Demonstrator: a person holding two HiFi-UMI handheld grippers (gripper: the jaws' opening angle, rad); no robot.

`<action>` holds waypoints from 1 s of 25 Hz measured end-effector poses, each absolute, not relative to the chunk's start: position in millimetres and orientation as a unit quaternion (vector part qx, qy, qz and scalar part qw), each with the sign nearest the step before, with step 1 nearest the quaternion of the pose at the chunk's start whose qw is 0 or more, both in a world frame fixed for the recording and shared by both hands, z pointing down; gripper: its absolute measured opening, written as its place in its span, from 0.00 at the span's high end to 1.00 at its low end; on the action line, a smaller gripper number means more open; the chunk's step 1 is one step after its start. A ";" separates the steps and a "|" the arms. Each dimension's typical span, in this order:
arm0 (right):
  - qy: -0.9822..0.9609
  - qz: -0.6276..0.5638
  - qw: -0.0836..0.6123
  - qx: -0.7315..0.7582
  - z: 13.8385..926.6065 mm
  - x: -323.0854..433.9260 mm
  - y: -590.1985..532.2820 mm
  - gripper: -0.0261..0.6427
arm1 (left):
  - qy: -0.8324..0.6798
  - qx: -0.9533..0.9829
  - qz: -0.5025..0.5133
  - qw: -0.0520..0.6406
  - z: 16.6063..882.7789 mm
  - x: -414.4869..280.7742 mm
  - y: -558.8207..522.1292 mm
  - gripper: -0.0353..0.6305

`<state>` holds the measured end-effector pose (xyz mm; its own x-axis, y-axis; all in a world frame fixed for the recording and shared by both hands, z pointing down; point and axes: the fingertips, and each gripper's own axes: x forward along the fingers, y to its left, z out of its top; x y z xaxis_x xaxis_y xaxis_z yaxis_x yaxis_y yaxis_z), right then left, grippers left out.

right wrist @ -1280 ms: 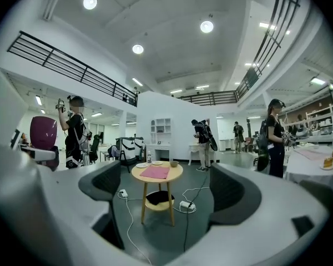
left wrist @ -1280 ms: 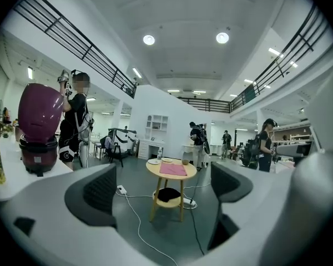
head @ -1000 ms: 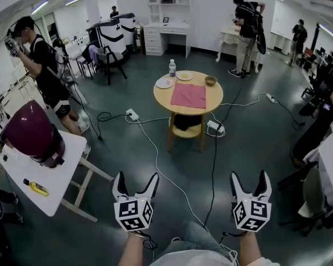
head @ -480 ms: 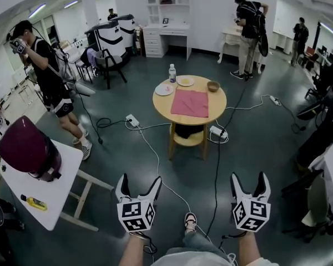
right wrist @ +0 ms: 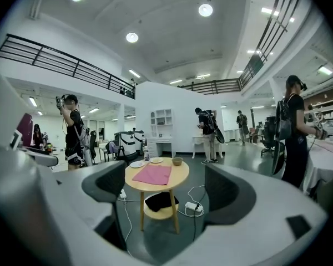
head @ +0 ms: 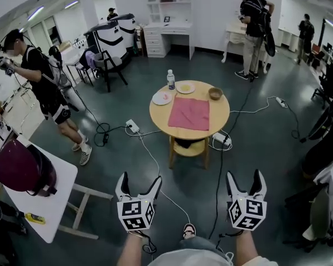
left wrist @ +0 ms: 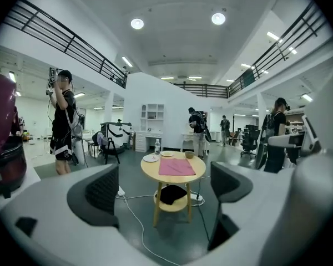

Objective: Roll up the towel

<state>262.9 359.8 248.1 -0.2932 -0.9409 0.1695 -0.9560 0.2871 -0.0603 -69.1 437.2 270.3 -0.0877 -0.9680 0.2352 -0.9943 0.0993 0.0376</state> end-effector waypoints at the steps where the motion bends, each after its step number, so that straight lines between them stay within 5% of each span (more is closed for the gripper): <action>1: -0.802 0.076 0.051 0.590 248.0 262.2 348.4 0.28 | -0.735 0.667 0.067 0.100 269.3 -69.3 426.7 0.16; 25: -0.793 0.096 0.064 0.598 273.1 257.1 168.6 0.29 | -0.728 0.673 0.079 0.105 287.3 -84.1 238.3 0.16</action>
<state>257.1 168.6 273.1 -0.2764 -0.9362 0.2169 -0.9609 0.2660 -0.0764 -84.1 238.3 287.3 -0.0734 -0.9630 0.2592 -0.9962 0.0830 0.0262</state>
